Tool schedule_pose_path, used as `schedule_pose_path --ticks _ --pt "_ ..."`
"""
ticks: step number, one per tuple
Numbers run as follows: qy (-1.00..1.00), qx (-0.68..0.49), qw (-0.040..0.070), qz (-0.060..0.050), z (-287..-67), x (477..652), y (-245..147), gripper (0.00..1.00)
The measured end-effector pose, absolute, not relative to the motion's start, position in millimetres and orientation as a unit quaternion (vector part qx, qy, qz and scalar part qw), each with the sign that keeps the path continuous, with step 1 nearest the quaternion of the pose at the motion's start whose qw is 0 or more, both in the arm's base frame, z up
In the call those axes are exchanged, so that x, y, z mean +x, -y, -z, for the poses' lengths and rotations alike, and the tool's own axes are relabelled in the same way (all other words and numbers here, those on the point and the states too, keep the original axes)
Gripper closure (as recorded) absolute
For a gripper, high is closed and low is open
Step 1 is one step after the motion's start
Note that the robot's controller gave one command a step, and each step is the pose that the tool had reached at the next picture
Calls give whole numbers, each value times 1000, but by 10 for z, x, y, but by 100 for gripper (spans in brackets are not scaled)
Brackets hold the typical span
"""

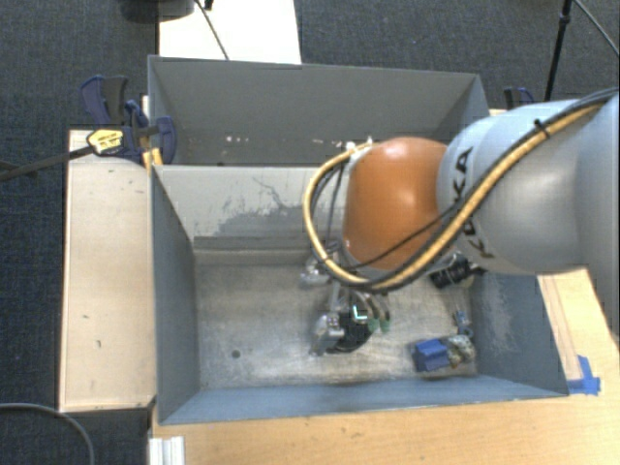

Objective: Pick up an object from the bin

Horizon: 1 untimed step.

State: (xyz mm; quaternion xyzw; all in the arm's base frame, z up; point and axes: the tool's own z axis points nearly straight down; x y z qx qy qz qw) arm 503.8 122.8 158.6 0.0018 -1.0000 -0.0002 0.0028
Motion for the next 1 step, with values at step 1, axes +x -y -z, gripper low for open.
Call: schedule_pose_path --ticks 1 --pt "997 71 2 0 -869 4929 -688 0"
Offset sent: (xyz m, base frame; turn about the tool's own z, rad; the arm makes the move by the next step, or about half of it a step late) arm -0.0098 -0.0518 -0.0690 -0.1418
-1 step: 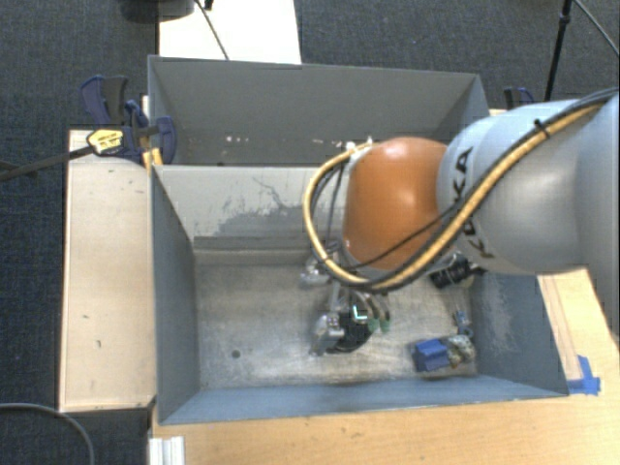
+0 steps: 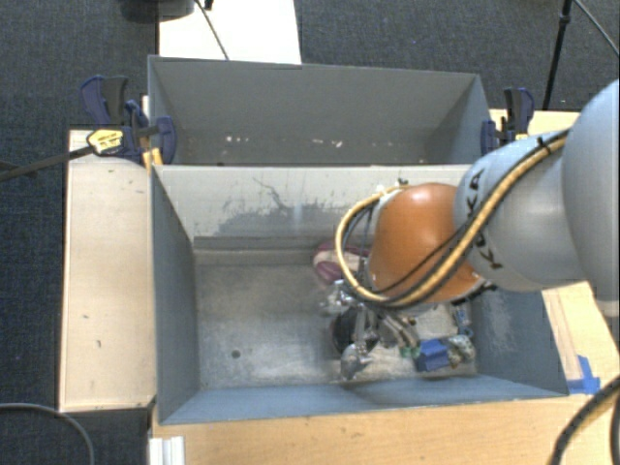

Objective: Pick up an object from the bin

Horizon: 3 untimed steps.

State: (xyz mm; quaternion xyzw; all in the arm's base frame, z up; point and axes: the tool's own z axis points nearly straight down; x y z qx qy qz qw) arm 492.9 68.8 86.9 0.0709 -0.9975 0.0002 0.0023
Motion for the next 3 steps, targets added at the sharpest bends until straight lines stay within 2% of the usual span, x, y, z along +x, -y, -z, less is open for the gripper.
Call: schedule_pose_path --ticks 1,2,3 --pt "999 42 -4 1 -725 4976 -98 0" --pt "999 41 -4 1 -735 4974 -118 100" --pt "1000 25 -5 0 -2419 5176 28 100"
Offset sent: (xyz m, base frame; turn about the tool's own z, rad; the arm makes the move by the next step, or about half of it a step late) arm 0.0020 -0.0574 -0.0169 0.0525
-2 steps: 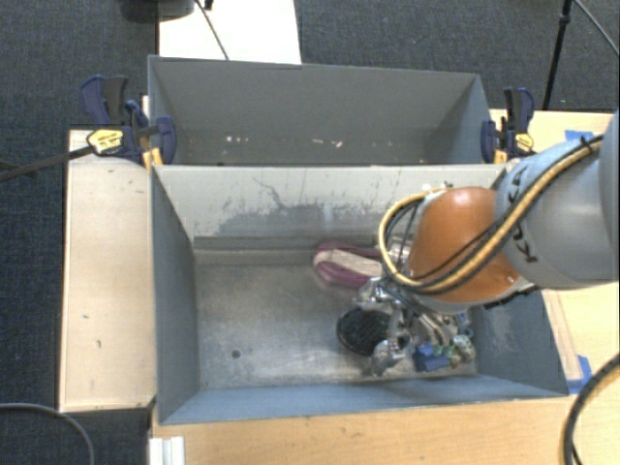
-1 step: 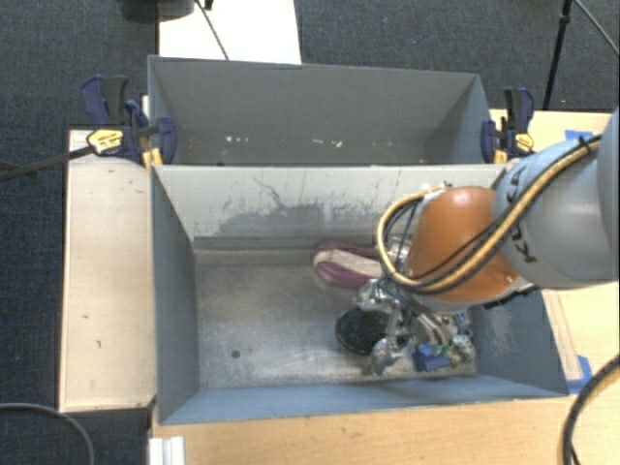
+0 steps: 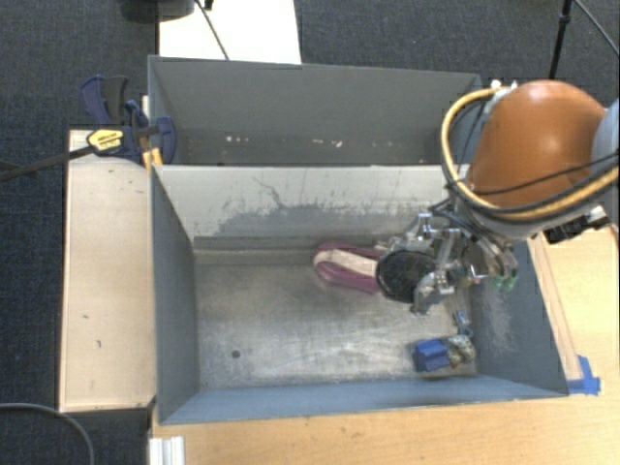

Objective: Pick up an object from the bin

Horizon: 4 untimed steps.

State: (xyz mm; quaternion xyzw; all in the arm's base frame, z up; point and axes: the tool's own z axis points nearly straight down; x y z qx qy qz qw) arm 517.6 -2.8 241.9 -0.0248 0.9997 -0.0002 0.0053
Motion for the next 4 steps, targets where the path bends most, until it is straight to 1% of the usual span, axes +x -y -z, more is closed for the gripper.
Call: schedule_pose_path --ticks 1,2,3,4 --pt "-1000 -24 1 0 -2379 5161 23 0" --pt "-999 -39 -3 -1 -1279 5087 -11 0" --pt "-1000 -3 4 -1 -714 5105 -185 0" --pt "-1000 -1 7 -1 -746 5123 -176 100"
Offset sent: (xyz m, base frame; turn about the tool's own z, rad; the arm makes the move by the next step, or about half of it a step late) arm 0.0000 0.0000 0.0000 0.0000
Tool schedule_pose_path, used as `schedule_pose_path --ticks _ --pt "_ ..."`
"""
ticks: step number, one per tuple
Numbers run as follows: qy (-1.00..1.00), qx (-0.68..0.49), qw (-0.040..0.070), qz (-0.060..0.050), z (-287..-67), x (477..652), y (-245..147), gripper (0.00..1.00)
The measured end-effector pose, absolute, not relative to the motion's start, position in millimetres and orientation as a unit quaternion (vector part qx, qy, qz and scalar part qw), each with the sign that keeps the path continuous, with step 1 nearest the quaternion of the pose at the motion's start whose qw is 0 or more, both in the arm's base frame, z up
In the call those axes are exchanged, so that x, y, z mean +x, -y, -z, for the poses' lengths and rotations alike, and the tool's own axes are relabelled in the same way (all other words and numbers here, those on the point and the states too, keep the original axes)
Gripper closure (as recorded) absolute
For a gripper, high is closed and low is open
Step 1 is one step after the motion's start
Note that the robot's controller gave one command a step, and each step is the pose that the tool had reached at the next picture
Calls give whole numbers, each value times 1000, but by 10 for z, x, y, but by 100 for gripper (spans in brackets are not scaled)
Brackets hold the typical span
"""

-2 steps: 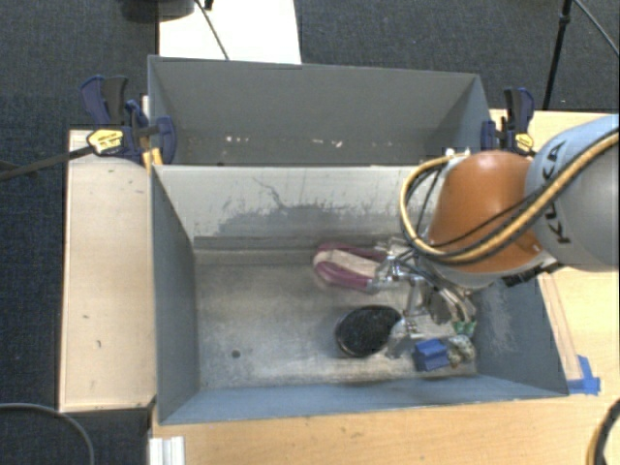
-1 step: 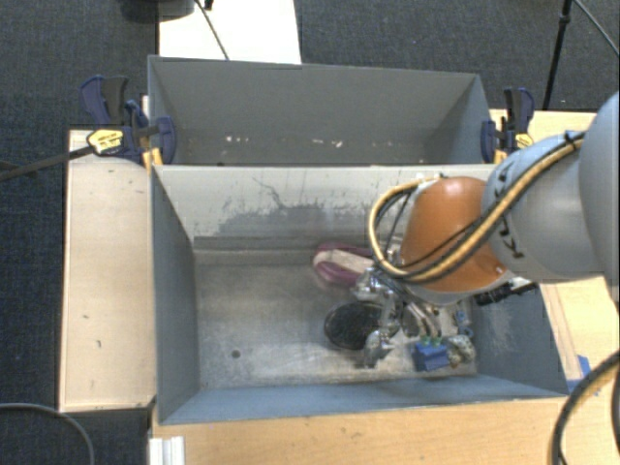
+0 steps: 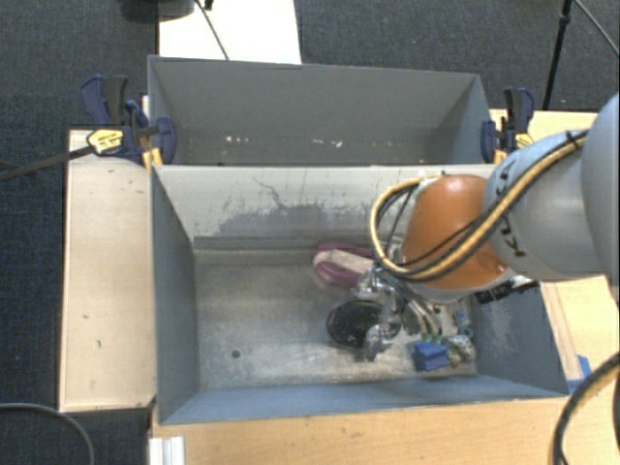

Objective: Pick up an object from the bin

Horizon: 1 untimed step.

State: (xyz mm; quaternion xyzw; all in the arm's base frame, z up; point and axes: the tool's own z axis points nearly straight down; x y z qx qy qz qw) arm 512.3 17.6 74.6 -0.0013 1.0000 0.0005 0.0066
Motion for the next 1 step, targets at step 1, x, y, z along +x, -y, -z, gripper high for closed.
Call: schedule_pose_path --ticks 1 --pt "-992 -127 5 1 -2170 5142 9 100"
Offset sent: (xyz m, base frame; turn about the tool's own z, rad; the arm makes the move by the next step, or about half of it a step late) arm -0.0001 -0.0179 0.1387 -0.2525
